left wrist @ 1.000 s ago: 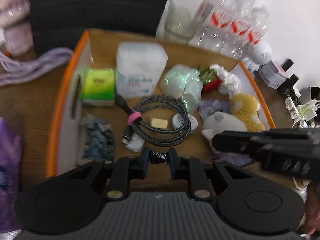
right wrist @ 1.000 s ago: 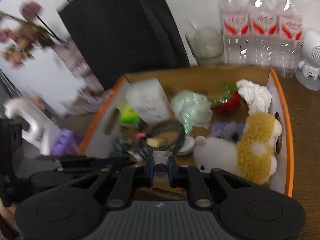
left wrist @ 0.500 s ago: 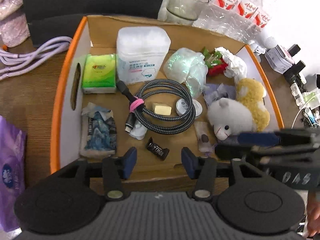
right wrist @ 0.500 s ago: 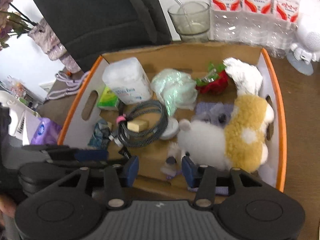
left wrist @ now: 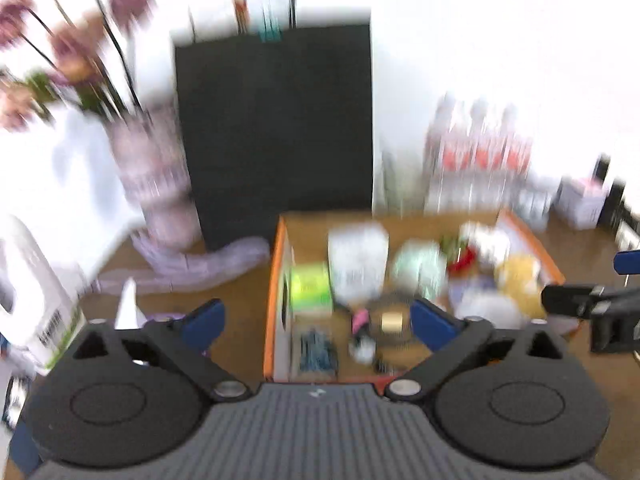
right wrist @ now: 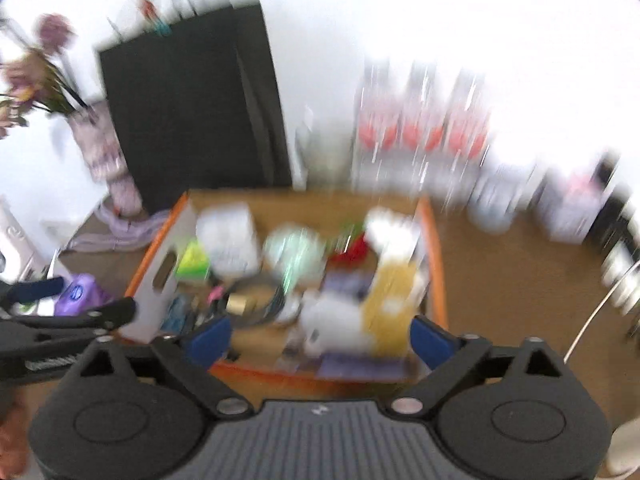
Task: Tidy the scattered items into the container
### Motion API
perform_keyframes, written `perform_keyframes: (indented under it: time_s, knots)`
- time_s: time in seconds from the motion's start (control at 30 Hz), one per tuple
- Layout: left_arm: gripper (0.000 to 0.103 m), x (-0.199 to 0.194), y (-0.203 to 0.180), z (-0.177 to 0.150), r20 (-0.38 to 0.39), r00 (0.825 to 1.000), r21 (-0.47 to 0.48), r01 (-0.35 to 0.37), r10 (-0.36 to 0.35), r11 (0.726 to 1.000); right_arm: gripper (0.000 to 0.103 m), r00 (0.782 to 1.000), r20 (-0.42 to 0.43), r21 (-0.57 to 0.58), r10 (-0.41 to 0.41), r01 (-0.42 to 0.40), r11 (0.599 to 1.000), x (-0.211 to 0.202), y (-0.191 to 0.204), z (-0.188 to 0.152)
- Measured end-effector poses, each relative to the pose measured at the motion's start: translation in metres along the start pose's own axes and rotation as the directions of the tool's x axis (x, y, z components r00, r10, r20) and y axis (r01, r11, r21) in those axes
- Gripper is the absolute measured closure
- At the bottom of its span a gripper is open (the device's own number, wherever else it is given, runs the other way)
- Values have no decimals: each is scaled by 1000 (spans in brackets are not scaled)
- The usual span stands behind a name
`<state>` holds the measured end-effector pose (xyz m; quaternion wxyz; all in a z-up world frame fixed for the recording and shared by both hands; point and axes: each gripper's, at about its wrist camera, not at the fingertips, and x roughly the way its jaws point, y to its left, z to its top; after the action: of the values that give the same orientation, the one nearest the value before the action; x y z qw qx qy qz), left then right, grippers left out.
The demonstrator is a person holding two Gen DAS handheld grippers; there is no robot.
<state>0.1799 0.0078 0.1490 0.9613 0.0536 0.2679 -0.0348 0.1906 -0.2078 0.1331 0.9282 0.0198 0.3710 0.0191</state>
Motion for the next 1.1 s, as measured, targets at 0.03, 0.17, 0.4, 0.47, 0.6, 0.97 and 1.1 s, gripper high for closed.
perform_keyframes:
  time_s: [0.03, 0.17, 0.4, 0.47, 0.6, 0.97, 1.1]
  knots:
    - [0, -8, 0, -10, 61, 998, 2, 7, -7, 1000, 2, 997, 75, -34, -19, 22, 999, -9, 5, -13]
    - [0, -27, -6, -45, 217, 976, -13, 11, -8, 1000, 1, 948, 316, -77, -30, 57, 995, -29, 11, -62]
    - [0, -51, -10, -62, 253, 967, -59, 49, -33, 997, 1, 902, 428, -85, -65, 112, 990, -30, 13, -94]
    - [0, -66, -11, -70, 264, 964, -61, 47, -30, 997, 1, 900, 430, -79, -77, 123, 989, -37, 14, -101]
    - [0, -107, -19, -102, 239, 971, -76, 40, -20, 996, 1, 905, 423, -36, -41, 62, 997, -71, 13, -131]
    - [0, -226, -24, -263, 192, 979, -123, 87, -63, 989, 0, 928, 370, 37, 44, -62, 997, -172, 5, -316]
    - [0, -245, -26, -282, 194, 980, -91, 50, -32, 995, 0, 935, 347, -15, 70, -69, 998, -188, 14, -357]
